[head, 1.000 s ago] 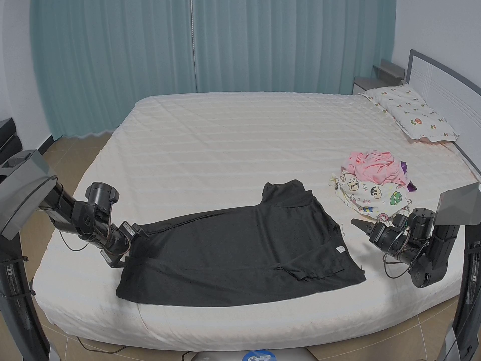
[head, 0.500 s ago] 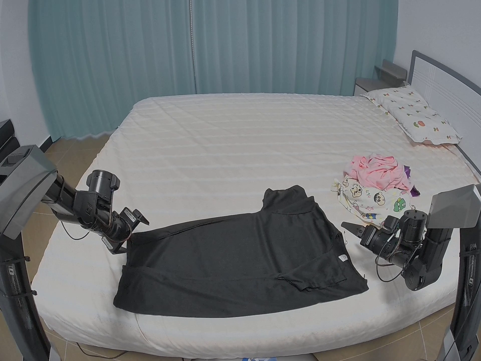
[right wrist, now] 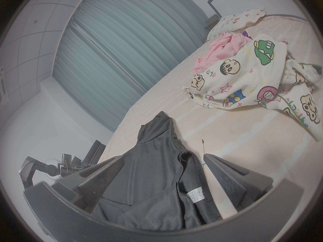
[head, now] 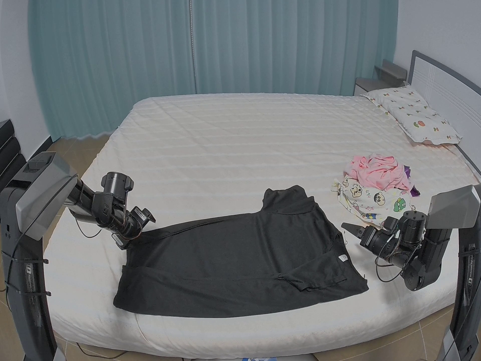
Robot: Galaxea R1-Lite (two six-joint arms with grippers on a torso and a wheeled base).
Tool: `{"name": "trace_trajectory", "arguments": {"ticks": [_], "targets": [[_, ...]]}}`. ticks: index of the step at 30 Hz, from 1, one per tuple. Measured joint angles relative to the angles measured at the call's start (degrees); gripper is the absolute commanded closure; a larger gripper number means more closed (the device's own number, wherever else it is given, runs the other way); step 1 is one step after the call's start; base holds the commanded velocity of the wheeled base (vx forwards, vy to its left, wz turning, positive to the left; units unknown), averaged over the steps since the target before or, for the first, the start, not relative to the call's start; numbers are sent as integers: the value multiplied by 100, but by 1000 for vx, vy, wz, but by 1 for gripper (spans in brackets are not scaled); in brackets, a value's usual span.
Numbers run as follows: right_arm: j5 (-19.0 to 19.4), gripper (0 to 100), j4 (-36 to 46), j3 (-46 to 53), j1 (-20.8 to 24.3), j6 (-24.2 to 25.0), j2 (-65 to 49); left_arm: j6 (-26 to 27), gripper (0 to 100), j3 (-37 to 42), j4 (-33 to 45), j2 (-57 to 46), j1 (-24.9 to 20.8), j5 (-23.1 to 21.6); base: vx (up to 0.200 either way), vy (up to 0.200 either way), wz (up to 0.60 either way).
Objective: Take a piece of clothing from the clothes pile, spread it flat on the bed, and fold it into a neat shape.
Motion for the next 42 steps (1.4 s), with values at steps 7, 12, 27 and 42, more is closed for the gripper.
{"name": "trace_trajectory", "arguments": {"ticks": [7, 12, 27, 42], "targets": [[-30, 0, -2, -30, -13, 2, 72, -750, 0, -585, -101, 223, 210, 30, 0, 0, 0], [-30, 0, -2, -37, -16, 2, 94, -1343, 0, -998, -134, 367, 449, 46, 0, 0, 0], [-33, 0, -2, -52, -18, -20, 127, -823, 0, -1075, -699, 662, 803, 99, 0, 0, 0], [-48, 0, 17, -146, 43, -140, -20, 1709, 0, -530, -936, 427, 812, -846, 0, 0, 0]]}}
